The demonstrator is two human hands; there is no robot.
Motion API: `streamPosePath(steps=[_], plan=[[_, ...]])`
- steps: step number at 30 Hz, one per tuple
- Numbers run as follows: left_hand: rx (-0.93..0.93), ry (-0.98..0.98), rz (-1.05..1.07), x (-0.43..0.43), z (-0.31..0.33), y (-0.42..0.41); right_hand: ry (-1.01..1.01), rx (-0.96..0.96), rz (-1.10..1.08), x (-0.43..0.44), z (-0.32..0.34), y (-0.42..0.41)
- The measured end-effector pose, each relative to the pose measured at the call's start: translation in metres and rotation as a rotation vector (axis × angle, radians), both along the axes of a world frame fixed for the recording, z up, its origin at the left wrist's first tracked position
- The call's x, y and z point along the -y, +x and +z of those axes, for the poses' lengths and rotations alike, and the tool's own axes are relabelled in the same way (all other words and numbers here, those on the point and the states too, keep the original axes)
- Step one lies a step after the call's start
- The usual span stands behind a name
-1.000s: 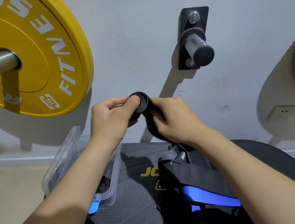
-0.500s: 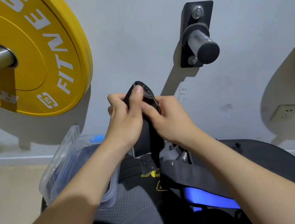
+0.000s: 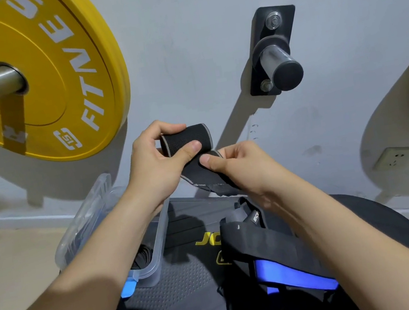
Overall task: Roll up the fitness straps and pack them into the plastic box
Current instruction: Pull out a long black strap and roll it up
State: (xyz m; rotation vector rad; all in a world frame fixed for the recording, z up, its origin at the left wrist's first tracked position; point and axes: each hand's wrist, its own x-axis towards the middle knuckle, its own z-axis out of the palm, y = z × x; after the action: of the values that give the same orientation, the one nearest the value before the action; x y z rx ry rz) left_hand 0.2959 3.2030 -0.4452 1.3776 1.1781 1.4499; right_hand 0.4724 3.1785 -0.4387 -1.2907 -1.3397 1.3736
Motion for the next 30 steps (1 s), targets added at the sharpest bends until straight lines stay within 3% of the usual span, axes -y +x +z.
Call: streamPosePath(steps=[5,10,12,16,18,21,26,28,30], plan=[[-0.043,-0.053,-0.007,-0.006,-0.001,-0.01,-0.003,-0.164,0.022,0.015,0.011,0.008],[-0.012,-0.156,-0.19,0.0,-0.006,0.001,0.173,-0.25,-0.229,0.012,0.01,0.016],[0.003,-0.164,-0.275,0.004,-0.007,0.007,0.22,-0.247,-0.183,0.009,0.012,0.018],[0.134,-0.228,-0.359,0.004,-0.004,0.007,0.076,-0.437,-0.048,0.002,0.015,0.029],[0.095,-0.206,-0.403,0.004,-0.004,0.004,0.061,-0.441,0.065,0.004,0.016,0.033],[-0.024,-0.146,-0.409,0.006,-0.008,0.004,0.151,-0.263,0.025,0.004,0.01,0.034],[-0.062,-0.135,-0.484,0.012,-0.009,0.007,0.583,0.472,-0.284,-0.006,0.004,0.041],[-0.056,-0.145,-0.435,0.013,-0.007,0.008,0.617,0.551,-0.267,-0.009,0.002,0.037],[-0.071,-0.141,-0.369,0.013,-0.005,0.008,0.512,0.556,-0.195,-0.009,-0.002,0.027]])
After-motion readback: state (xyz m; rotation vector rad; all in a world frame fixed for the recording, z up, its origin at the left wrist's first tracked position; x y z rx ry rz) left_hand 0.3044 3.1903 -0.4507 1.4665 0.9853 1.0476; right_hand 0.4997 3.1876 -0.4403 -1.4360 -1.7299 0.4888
